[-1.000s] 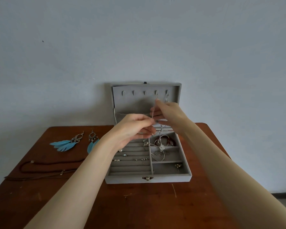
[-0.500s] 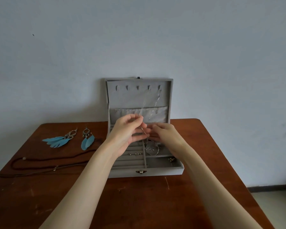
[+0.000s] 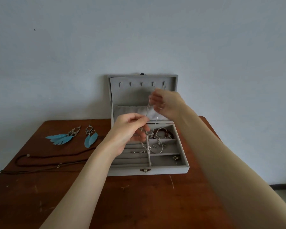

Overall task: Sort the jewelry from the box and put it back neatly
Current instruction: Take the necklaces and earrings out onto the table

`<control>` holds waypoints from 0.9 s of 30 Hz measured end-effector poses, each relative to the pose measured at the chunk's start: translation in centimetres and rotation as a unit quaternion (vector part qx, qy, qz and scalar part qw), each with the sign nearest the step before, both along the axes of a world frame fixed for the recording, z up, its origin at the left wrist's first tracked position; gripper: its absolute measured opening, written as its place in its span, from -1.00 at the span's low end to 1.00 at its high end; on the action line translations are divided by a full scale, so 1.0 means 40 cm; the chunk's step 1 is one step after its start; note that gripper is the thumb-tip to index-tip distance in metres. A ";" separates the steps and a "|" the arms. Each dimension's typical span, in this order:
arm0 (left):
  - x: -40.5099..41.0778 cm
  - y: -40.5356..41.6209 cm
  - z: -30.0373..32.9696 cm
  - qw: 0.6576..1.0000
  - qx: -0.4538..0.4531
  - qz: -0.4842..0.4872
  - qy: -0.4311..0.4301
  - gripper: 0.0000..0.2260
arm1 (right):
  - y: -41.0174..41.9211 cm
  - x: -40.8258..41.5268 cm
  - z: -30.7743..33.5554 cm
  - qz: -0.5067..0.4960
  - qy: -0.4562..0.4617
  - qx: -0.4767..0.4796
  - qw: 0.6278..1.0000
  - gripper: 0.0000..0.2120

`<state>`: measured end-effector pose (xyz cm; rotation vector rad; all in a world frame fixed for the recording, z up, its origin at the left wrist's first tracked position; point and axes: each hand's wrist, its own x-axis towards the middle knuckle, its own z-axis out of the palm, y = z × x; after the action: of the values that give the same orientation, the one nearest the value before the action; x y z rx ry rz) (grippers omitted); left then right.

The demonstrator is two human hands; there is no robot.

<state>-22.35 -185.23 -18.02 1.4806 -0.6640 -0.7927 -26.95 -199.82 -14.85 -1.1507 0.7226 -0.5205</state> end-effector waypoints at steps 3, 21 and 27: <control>0.004 0.002 0.005 1.000 0.013 0.002 -0.022 -0.88 | -0.022 0.013 0.009 -0.009 -0.017 0.035 0.999 -0.88; 0.011 -0.018 0.035 0.995 -0.010 0.079 0.055 -0.87 | -0.035 0.063 0.020 -0.095 -0.122 0.161 0.975 -0.82; 0.014 -0.029 0.049 0.989 -0.003 0.102 0.105 -0.86 | -0.037 0.056 0.039 -0.063 -0.148 0.177 0.971 -0.85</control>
<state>-21.78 -186.38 -16.07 1.4101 -0.3513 -0.7727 -24.72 -201.31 -13.30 -0.6795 0.6011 -0.6264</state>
